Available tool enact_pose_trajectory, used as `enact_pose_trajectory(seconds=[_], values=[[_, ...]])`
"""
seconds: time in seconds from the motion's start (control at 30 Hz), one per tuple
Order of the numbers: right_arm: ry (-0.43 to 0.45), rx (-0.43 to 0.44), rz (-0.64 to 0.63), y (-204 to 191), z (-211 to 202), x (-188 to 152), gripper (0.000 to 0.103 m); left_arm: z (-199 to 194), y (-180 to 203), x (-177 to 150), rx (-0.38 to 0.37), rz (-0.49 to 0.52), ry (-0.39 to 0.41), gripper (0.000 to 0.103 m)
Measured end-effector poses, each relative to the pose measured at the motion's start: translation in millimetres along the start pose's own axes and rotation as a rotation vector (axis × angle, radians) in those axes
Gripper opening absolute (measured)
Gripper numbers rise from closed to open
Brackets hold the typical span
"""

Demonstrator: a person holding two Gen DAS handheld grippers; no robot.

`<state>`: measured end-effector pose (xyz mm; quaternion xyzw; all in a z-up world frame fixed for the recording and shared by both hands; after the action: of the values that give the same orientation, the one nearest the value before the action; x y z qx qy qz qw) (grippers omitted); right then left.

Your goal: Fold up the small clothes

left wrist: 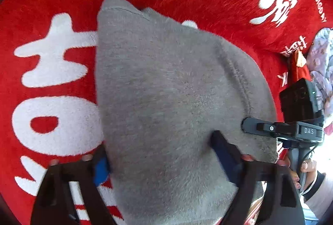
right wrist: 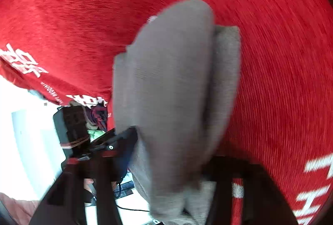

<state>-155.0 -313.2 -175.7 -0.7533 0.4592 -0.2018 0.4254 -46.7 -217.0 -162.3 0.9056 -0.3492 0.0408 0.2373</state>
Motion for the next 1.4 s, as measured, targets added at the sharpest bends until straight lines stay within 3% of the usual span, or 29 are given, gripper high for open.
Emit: enact_pose_trajectory(seconds=[0.07,0.13,0.4,0.57,0.8,0.93,1.1,1.13,1.2,1.23,1.27,1.3,1.33,1.37,1.4], values=[[0.021,0.044,0.034,-6.9,-5.2,-3.0,0.036,-13.1,-0.8,0.7,-0.029,-0.005,0.017,0.056],[0.035,0.105,0.08,-19.8,-10.7,-8.7,0.034,-26.4,-1.2,1.7,-0.077,-0.021,0.025,0.051],[0.018,0.165,0.083,-74.2,-13.9,-42.6,0.034,-77.2,7.7,-8.7,-0.145,0.03,0.041,0.051],[0.004,0.208,0.099,-105.2,-10.8,-74.3,0.034,-122.1,-14.2,-26.0,-0.159,0.025,0.047,0.051],[-0.056,0.232,0.113,-125.3,31.9,-132.3,0.034,-161.1,-69.3,-60.5,-0.085,0.024,0.031,0.051],[-0.081,0.187,0.093,-125.5,70.4,-146.8,0.034,-158.7,-113.5,-78.7,-0.041,-0.003,0.011,0.051],[-0.056,-0.065,-0.038,-96.8,94.6,-136.5,0.038,-144.0,-165.2,-87.3,0.084,-0.058,0.019,0.052],[-0.039,-0.091,-0.042,-93.9,93.1,-131.6,0.049,-148.1,-172.6,-86.4,0.08,-0.089,0.038,0.052],[0.015,-0.114,-0.027,-86.7,83.4,-118.6,0.073,-159.0,-183.8,-83.7,0.084,-0.129,0.08,0.063],[0.027,-0.112,-0.013,-90.0,82.1,-114.6,0.073,-165.1,-189.4,-81.9,0.101,-0.139,0.103,0.075],[0.034,-0.102,0.013,-86.8,79.9,-110.6,0.073,-173.2,-194.1,-79.0,0.116,-0.147,0.136,0.075],[0.049,-0.089,0.044,-85.6,77.8,-105.7,0.067,-177.1,-194.8,-76.8,0.124,-0.148,0.151,0.075],[0.058,-0.1,0.042,-88.3,77.6,-102.5,0.042,-183.1,-195.5,-74.7,0.14,-0.14,0.171,0.075],[0.06,-0.125,-0.006,-92.6,76.3,-102.0,0.028,-186.1,-197.3,-74.0,0.154,-0.131,0.181,0.075],[0.068,-0.154,-0.09,-102.0,74.9,-103.6,0.027,-188.7,-199.0,-74.1,0.172,-0.113,0.191,0.075]])
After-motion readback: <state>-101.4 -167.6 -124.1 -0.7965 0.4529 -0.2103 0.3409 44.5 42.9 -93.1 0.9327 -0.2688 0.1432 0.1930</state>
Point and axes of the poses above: each gripper's, at about its wrist camera, not at the fingertips, and z roughly the way its jaws point, y to its right, x to its top, the point moved 9 cm from there along z, roughly the way its jaws point, and after that the axes turned 11 degrees about y, right-handed, at the moved point
